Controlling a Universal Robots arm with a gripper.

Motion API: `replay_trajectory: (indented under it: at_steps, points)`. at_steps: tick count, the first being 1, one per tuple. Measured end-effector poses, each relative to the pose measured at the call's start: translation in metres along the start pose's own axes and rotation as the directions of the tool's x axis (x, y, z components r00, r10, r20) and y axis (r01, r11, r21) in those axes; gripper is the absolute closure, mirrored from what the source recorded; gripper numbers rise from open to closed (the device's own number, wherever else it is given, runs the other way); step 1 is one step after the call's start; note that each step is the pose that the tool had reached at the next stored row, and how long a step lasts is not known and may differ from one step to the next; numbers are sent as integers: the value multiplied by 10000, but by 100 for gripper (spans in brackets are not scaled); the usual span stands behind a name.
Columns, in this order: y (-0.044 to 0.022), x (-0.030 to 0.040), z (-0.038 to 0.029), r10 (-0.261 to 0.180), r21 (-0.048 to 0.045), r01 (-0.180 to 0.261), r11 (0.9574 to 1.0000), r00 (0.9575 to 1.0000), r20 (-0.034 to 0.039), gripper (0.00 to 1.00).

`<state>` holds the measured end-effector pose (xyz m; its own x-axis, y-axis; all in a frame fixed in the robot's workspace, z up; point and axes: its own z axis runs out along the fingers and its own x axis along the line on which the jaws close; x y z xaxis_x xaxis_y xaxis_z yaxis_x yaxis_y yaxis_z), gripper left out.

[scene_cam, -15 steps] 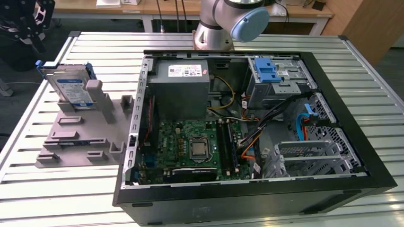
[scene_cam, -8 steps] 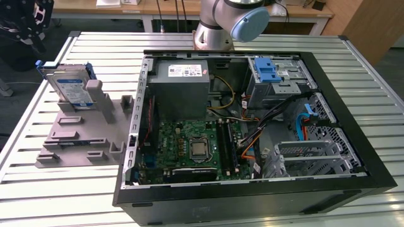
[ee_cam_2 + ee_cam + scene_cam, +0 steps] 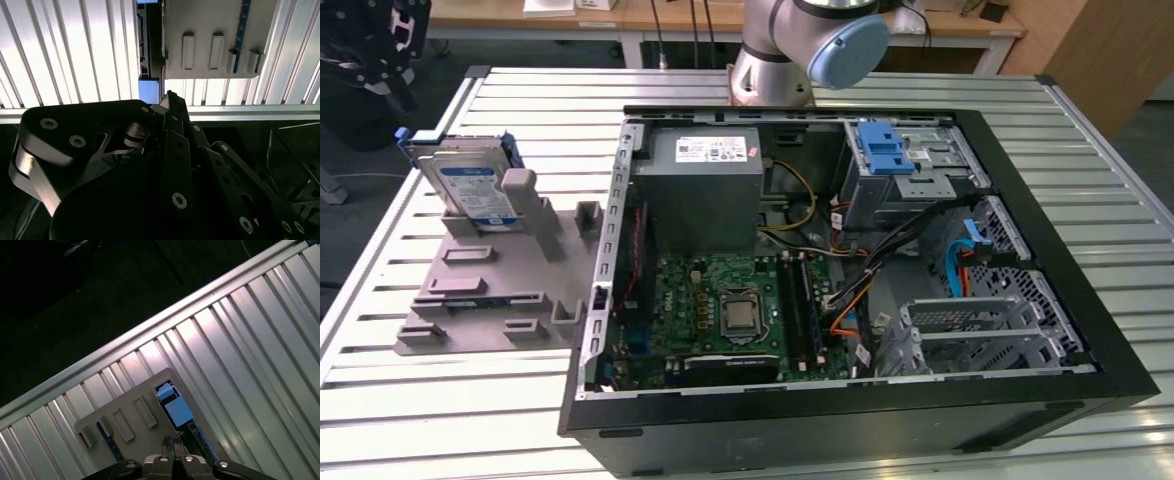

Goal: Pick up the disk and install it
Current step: 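Pick up the disk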

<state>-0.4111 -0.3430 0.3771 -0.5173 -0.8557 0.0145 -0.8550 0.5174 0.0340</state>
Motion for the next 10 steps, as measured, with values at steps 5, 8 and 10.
replay_trajectory:
  at_steps: [5, 8, 10]
  points:
    - [0, 0, 0, -394, 6, 394, 9992, 9992, -13, 89]
    - [0, 0, 0, -601, 9, 601, 9982, 9982, -20, 89]
    - [0, 0, 0, -733, 11, 733, 9973, 9973, -24, 89]
